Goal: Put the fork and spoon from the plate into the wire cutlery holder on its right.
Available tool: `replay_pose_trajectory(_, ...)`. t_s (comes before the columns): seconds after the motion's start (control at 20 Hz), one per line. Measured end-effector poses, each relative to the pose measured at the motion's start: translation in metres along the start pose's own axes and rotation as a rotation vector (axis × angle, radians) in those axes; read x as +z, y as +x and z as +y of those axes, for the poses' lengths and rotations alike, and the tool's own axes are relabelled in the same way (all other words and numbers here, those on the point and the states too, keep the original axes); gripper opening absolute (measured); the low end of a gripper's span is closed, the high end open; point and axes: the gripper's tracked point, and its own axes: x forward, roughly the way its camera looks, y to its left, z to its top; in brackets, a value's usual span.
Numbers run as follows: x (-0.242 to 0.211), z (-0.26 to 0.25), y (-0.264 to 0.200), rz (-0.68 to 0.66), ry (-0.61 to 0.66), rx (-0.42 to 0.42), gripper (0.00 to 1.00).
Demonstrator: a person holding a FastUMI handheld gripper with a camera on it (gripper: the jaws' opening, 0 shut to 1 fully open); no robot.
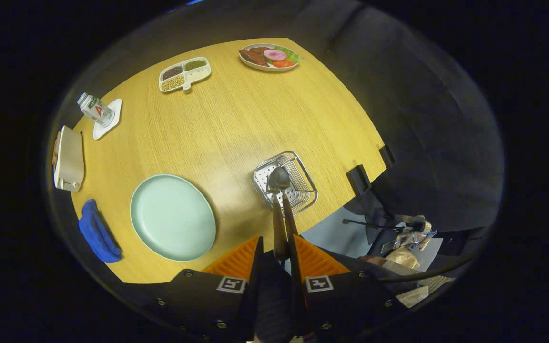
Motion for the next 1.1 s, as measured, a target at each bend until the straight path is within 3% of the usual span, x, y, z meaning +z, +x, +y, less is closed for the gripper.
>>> replay_pose_trajectory(0.6, 0.019, 0.016, -0.027, -0.152, -0.103, -0.004, 0.33)
replay_pose_trajectory(0.85, 0.052, 0.027, -0.051, -0.418, -0.118, 0.040, 0.34)
replay_pose_trajectory(1.1, 0.087, 0.039, -0.105, -0.740, -0.064, 0.179, 0.34)
